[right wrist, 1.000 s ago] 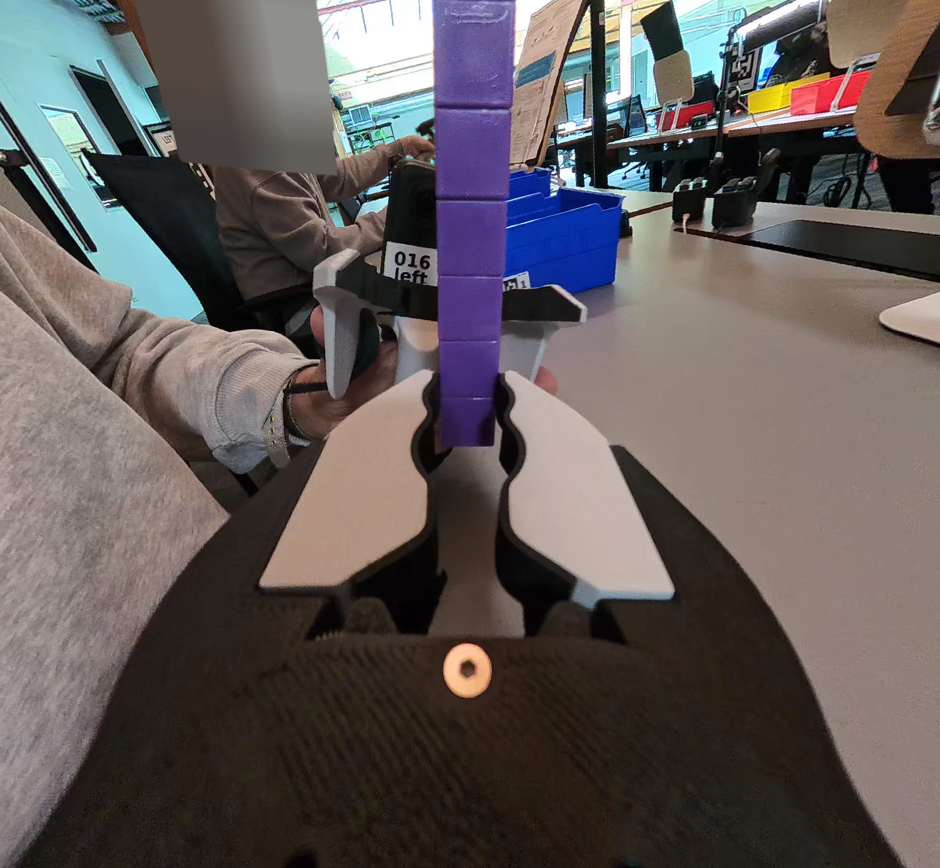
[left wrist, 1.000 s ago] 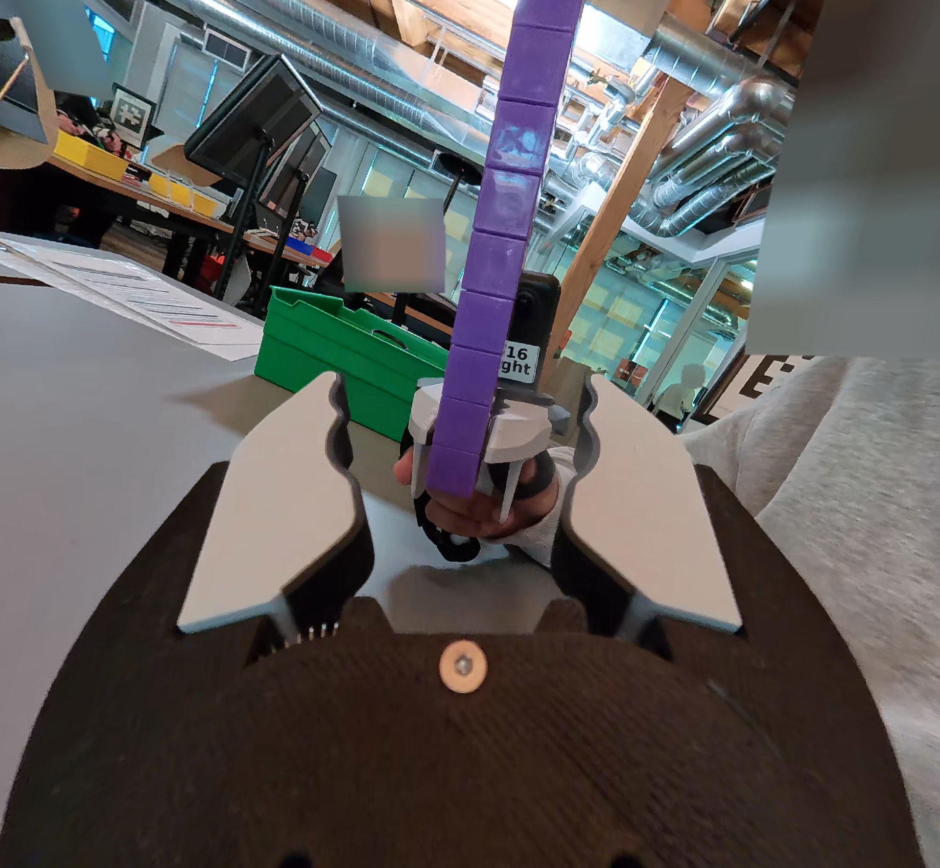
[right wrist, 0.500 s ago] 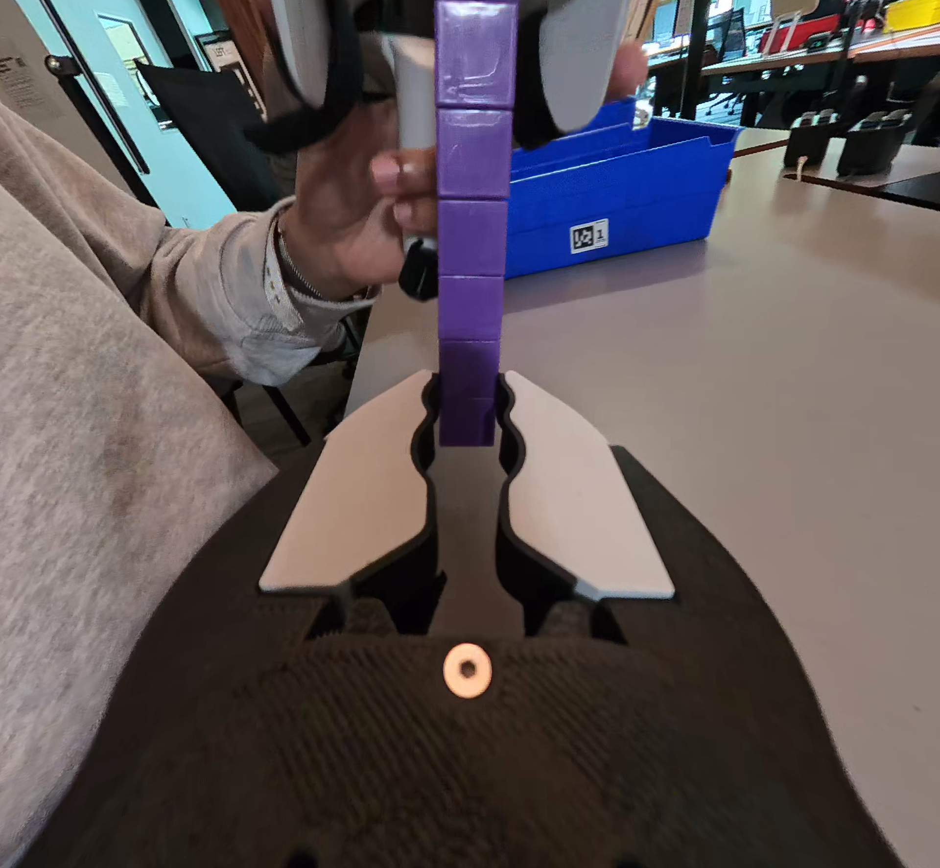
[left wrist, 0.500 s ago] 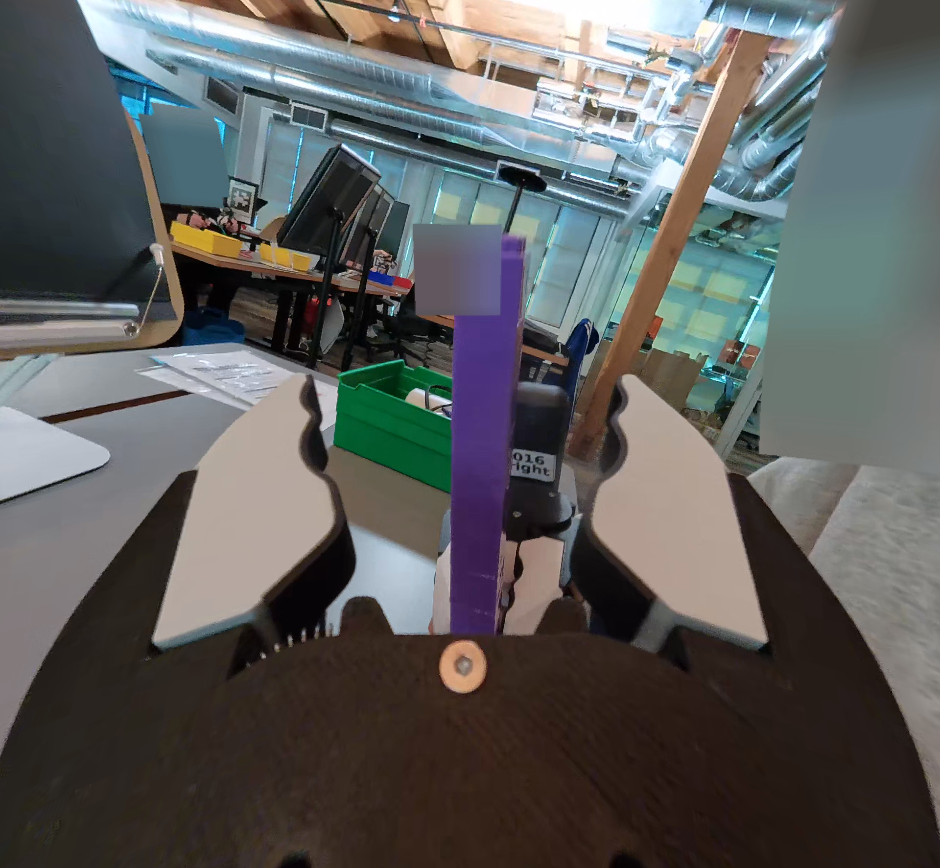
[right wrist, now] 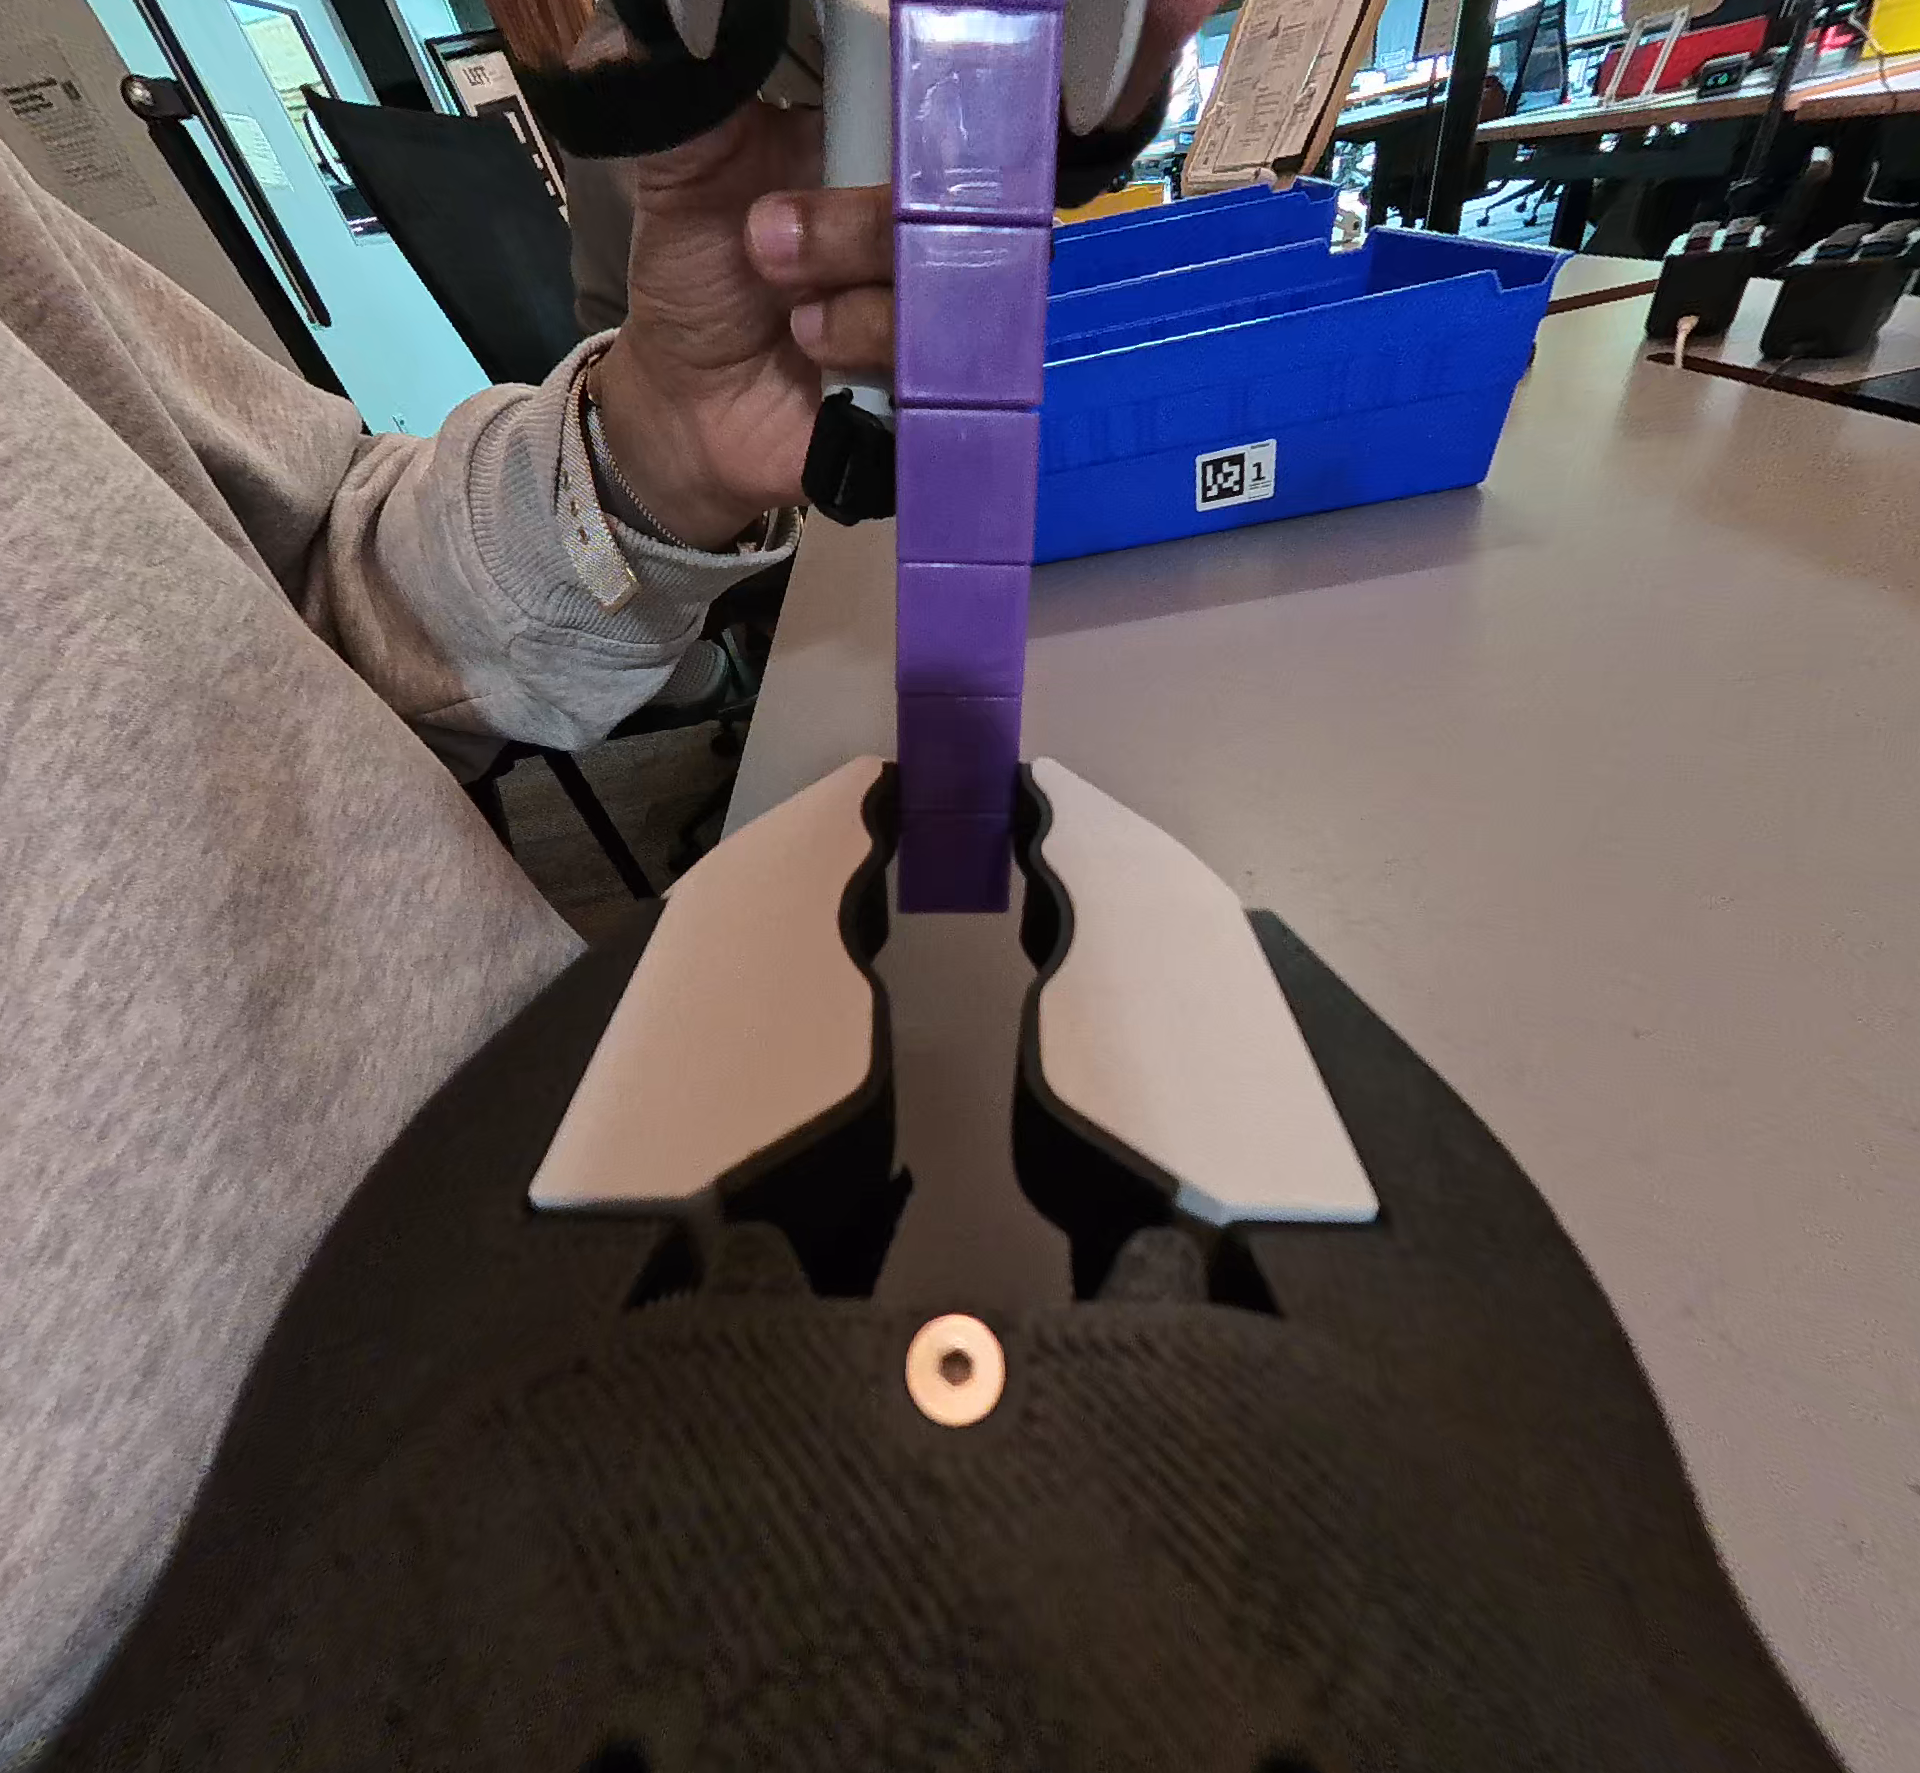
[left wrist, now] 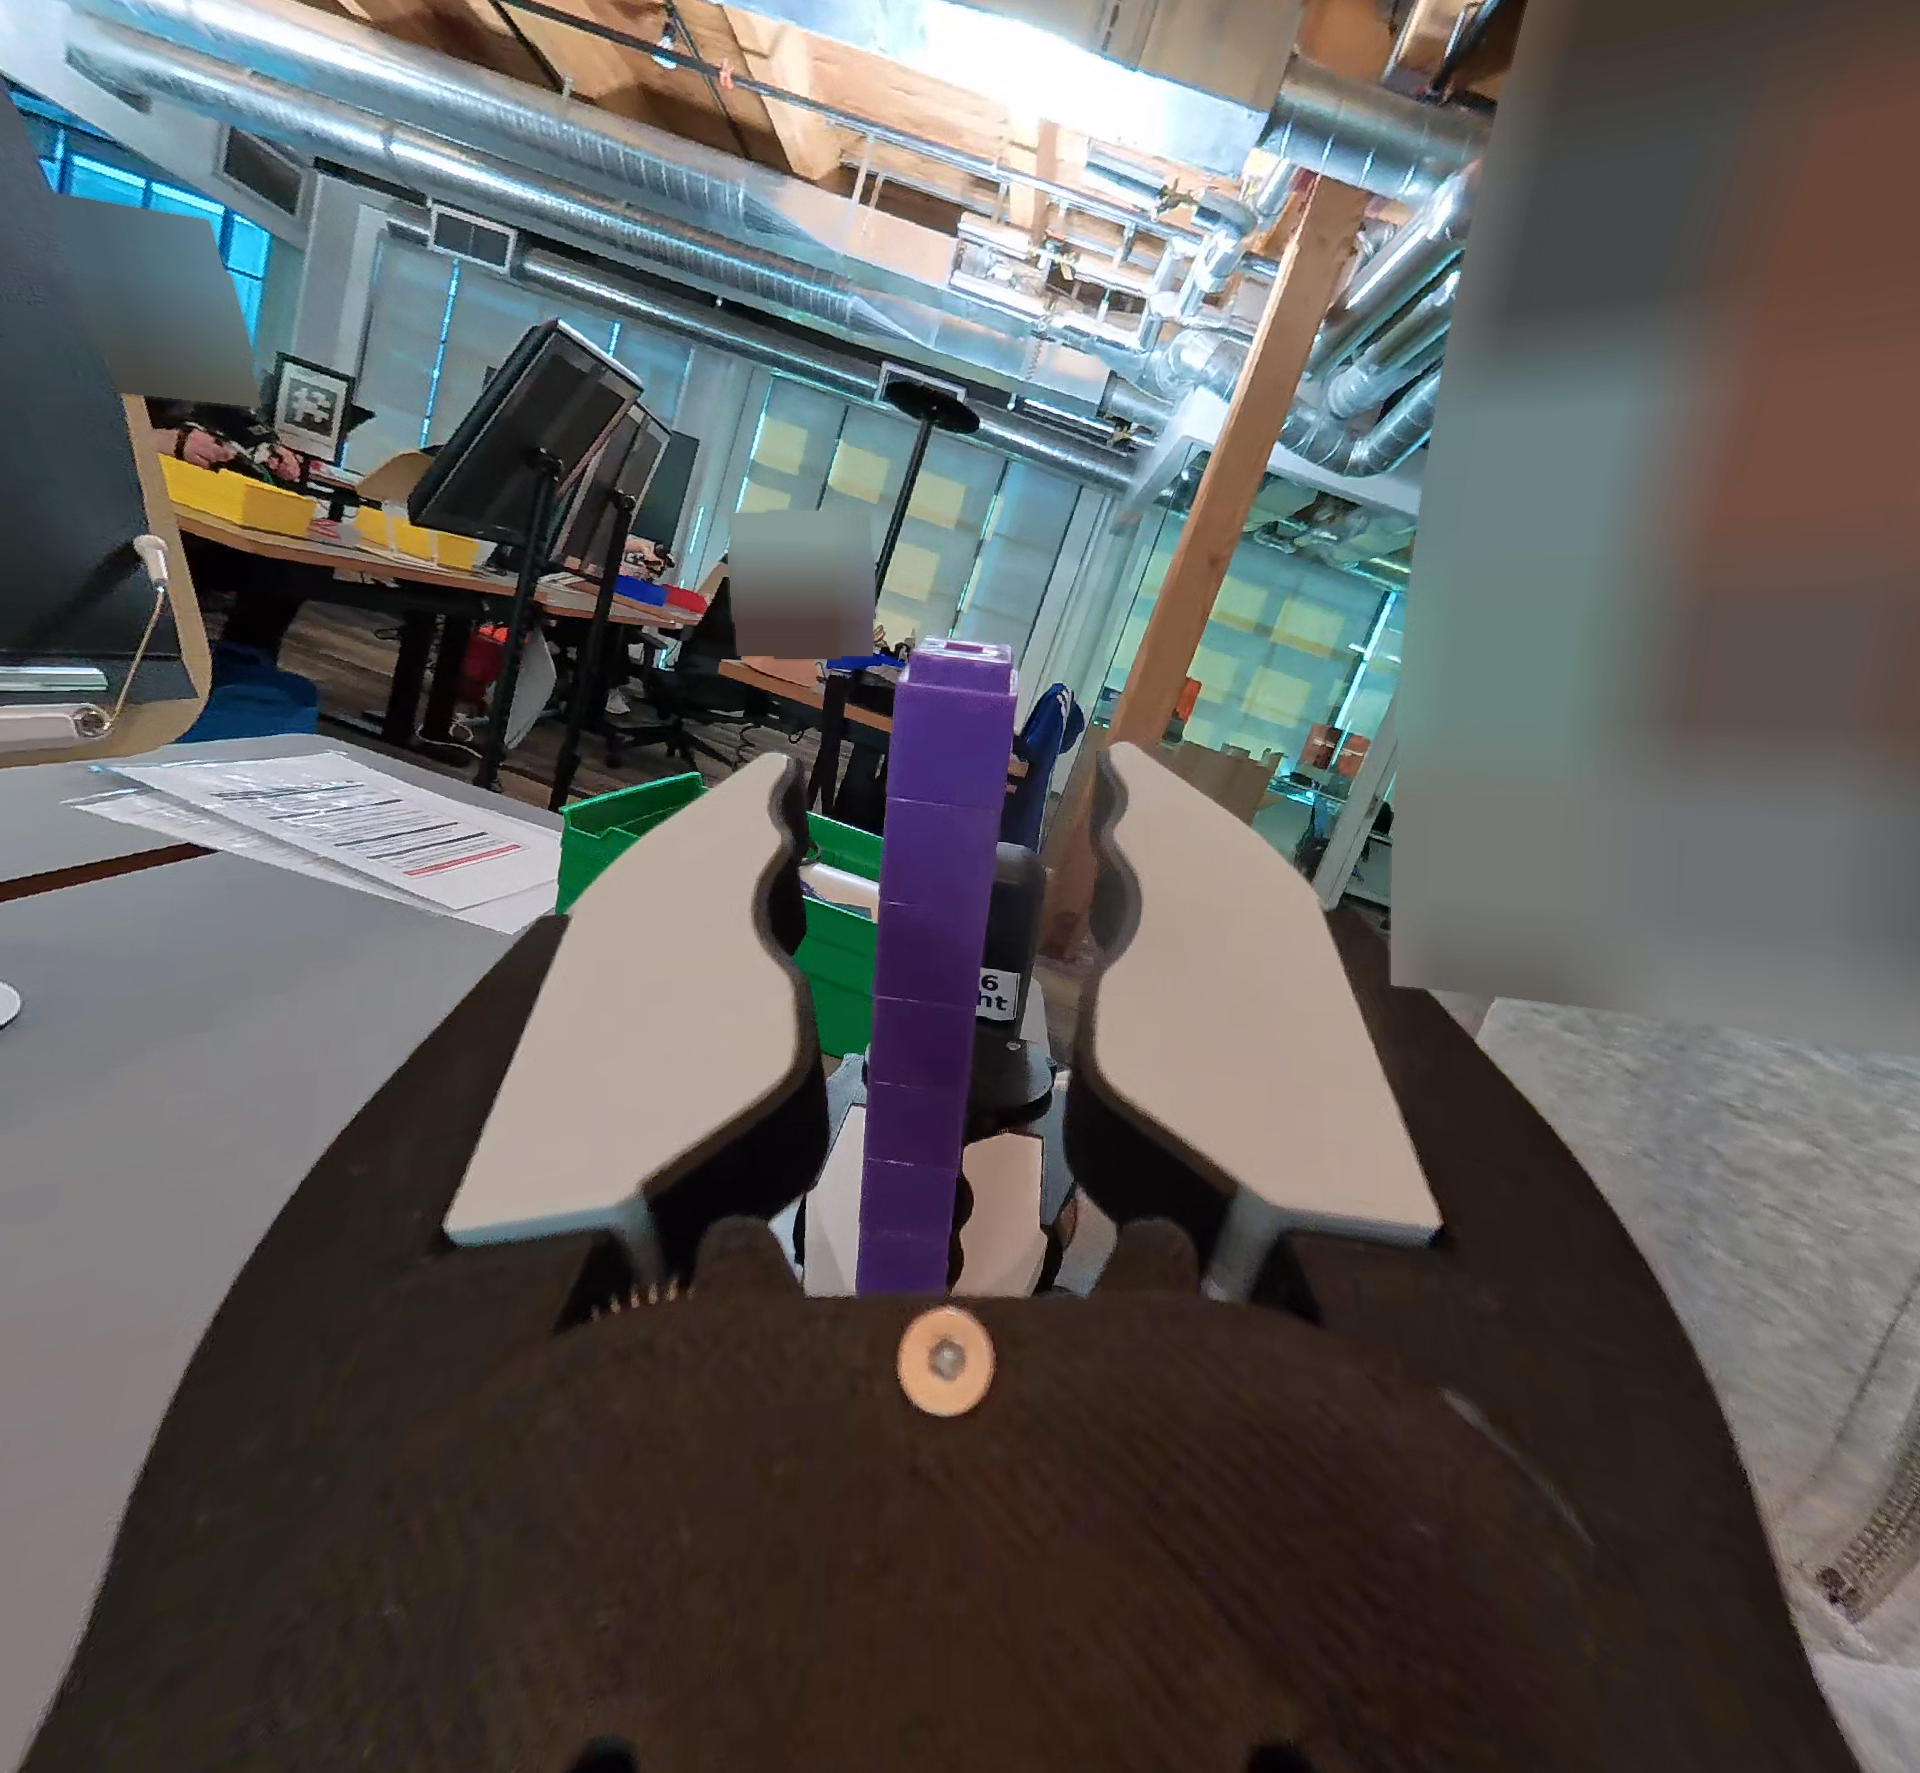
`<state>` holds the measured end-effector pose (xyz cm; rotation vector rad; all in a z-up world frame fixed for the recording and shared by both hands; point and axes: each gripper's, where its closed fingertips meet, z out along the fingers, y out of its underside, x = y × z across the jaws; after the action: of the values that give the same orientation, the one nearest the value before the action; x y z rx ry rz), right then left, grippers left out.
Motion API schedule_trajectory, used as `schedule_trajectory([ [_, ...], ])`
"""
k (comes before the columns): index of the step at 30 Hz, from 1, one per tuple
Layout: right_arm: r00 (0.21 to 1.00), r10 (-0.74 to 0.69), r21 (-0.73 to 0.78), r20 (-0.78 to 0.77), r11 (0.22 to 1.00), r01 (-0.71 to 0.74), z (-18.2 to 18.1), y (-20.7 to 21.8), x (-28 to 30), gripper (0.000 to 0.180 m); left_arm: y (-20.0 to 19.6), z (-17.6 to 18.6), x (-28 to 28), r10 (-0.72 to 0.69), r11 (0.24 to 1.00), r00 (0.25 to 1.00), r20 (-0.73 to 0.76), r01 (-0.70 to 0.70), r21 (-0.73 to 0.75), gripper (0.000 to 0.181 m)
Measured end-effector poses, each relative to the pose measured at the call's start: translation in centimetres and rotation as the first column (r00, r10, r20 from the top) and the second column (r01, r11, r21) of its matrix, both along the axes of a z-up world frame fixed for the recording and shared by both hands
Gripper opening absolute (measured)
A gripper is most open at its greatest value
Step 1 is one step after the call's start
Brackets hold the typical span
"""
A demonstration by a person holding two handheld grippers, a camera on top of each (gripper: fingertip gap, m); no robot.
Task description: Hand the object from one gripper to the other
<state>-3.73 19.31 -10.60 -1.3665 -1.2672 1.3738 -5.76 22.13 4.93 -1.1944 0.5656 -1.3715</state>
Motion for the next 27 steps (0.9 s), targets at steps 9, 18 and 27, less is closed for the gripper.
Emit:
schedule_trajectory([
  [9, 1.0, 0.006, 0.008, -0.001, 1.0, -0.006, 0.05, -0.19, -0.01, 0.022, -0.65, 0.4, 0.02, 0.008, 0.998, 1.0, -0.012, -0.007, 0.056, 0.028],
  [18, 1.0, 0.011, 0.013, 0.001, 1.0, -0.011, 0.0, -0.29, -0.06, 0.022, -0.54, 0.11, 0.06, 0.03, 0.997, 0.999, -0.028, -0.028, 0.068, 0.021],
  [27, 1.0, -0.007, -0.002, -0.015, 1.0, 0.007, 0.19, 0.05, 0.02, 0.025, -0.46, 0.15, -0.09, 0.055, 0.996, 0.998, -0.033, -0.053, 0.077, 0.02],
])
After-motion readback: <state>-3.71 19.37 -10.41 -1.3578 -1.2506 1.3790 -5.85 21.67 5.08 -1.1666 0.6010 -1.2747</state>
